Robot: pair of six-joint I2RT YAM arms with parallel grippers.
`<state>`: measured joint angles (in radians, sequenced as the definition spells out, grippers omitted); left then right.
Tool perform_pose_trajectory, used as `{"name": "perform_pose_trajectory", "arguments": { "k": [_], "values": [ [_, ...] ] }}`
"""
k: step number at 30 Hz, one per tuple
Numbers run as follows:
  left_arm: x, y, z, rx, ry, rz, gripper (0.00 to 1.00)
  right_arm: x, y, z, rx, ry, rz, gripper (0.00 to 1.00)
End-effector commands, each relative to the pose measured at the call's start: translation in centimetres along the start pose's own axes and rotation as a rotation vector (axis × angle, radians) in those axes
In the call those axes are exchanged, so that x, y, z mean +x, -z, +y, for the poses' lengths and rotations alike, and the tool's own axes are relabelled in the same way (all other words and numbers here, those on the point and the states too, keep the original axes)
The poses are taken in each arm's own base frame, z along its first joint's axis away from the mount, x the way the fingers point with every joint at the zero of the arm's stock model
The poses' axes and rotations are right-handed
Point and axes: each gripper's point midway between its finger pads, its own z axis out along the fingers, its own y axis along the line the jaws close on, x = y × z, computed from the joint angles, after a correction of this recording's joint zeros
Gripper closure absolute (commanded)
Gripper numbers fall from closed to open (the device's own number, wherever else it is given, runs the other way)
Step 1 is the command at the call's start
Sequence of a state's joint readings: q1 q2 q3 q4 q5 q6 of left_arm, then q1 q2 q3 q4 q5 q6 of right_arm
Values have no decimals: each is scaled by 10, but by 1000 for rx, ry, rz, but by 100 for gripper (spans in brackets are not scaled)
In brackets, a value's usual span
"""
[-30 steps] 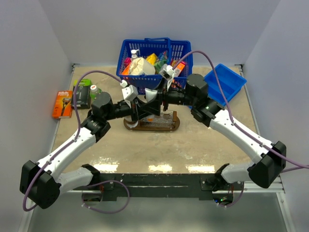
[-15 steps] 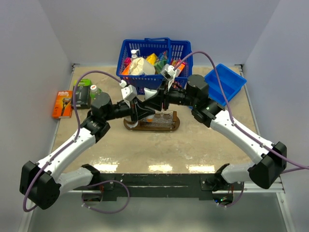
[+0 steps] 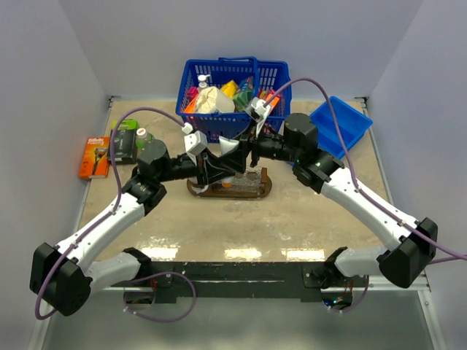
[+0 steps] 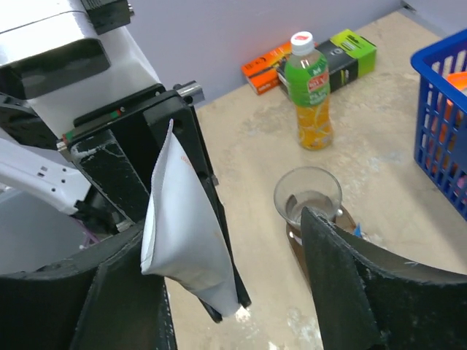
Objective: Prepare toiletry sets of a toothbrush and toothpaste on the tray
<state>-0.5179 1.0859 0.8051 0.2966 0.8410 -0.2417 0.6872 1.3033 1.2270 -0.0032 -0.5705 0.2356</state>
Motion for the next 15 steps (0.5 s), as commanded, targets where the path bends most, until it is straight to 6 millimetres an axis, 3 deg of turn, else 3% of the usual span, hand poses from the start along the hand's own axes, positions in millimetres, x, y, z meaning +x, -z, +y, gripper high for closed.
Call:
{"name": "perform_pose_trajectory", "arguments": {
  "k": [1, 5, 6, 7, 9, 10, 15],
  "values": [
    [-20, 4, -7, 19, -99, -44, 89, -40, 26, -5, 124, 89, -60, 25],
    [-19, 4, -9, 27, -107, -38, 89, -44, 38, -6, 163, 108, -19, 23],
    [-19, 4, -8, 24, -103, -32, 89, -52, 40, -1, 155, 131, -24, 23],
    [-17, 4, -7, 23, -106, -27, 89, -45, 41, -2, 155, 118, 15, 23],
    [-16, 3, -6, 24, -108, -20, 88, -52, 43, 1, 155, 139, 29, 23],
    [-14, 3, -7, 26, -104, -15, 88, -42, 43, -3, 163, 122, 76, 24],
    [-15, 3, -10, 43, -110, -16, 87, -42, 41, 0, 141, 120, 107, 28]
  ]
}}
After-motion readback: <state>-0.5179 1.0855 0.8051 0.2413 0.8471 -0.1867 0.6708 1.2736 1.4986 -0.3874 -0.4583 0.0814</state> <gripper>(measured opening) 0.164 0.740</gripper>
